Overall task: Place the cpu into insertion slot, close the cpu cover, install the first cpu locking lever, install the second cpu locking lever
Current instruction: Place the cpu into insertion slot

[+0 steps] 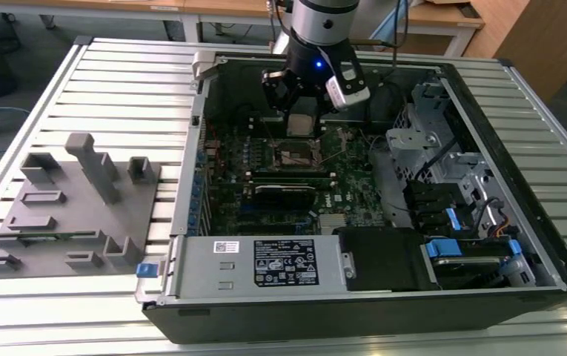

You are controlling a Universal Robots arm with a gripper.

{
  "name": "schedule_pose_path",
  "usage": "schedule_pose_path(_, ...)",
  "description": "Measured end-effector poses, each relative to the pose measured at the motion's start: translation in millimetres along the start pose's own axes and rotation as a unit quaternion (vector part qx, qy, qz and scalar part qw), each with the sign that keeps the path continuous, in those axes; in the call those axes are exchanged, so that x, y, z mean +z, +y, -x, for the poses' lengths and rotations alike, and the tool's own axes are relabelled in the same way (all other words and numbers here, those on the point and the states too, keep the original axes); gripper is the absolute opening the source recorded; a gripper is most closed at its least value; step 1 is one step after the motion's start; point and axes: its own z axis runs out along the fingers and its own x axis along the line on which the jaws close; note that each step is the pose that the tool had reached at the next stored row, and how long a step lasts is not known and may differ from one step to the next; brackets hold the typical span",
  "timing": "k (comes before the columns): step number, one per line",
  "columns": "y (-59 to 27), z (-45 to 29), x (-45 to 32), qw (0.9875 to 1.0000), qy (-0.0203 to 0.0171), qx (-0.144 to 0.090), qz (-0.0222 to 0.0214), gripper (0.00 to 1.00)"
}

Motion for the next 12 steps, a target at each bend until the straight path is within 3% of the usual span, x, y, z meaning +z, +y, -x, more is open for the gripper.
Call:
schedule_pose_path(6,0.0,0.0,0.4,1.0,-0.0001,0.0,0.0001,0.54)
schedule_pose_path(12,-0.6,0.1,6.9,1.0,0.0,0.0,-0.0003,0.54)
